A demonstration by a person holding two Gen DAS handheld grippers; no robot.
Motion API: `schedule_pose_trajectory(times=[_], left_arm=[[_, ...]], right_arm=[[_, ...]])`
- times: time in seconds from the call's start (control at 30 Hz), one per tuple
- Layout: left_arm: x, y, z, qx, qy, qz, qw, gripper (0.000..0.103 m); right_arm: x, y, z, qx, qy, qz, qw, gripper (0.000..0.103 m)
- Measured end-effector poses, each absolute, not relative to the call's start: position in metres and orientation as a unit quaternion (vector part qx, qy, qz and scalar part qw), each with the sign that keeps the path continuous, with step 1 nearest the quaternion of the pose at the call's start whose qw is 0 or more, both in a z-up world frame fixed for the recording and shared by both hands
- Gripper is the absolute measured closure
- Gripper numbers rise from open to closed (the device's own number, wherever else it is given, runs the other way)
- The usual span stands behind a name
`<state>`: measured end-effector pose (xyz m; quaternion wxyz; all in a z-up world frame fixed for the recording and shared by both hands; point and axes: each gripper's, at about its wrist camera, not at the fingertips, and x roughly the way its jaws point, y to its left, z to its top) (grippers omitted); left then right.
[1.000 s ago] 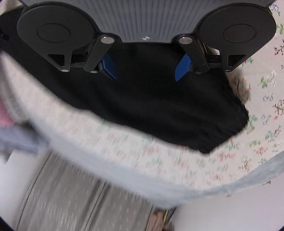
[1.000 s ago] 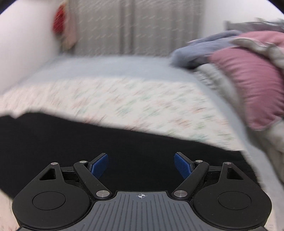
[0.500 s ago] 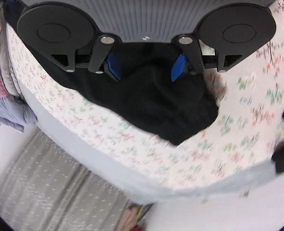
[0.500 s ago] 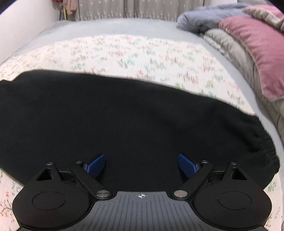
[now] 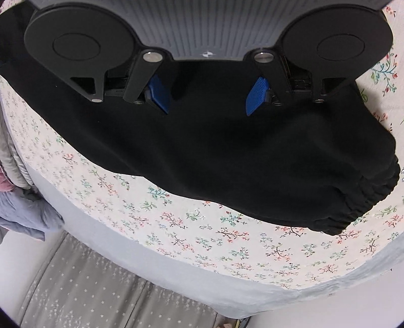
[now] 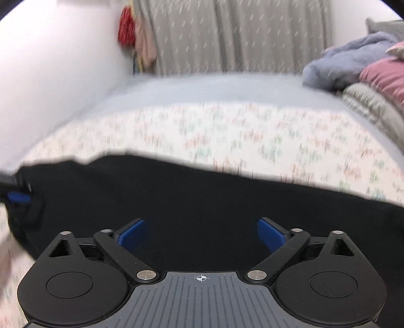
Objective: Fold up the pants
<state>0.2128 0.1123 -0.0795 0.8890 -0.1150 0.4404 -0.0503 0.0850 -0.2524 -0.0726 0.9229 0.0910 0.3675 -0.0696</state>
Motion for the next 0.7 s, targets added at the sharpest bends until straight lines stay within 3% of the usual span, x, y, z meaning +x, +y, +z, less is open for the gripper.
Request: schedule_pose_trajectory(times=[0.1, 0.4, 0.6, 0.7], left_arm=[[0.218, 0.111, -0.083, -0.112, 0.446, -0.049, 0.887, 0.027], [0.223, 0.124, -0.092, -0.157, 0.460, -0.057, 0.872, 0.027], [0.222, 0.124, -0.091, -0.150, 0.463, -0.067, 0.871, 0.027], [0.223, 0.118, -0.089, -0.132, 0.463, -0.059, 0.874, 0.028]], right_arm=[[0.099, -0.250, -0.062, 0.091, 0.327, -0.055, 0.939, 0.000], [0.188, -0.244, -0.078, 0.109, 0.318, -0.029, 0.941, 0.000], [0.266, -0.261, -0.109, 0.187, 0.398, -0.004, 0.898, 0.000], [0.298, -0.250, -0.121, 0.169, 0.422, 0.028, 0.890, 0.000]])
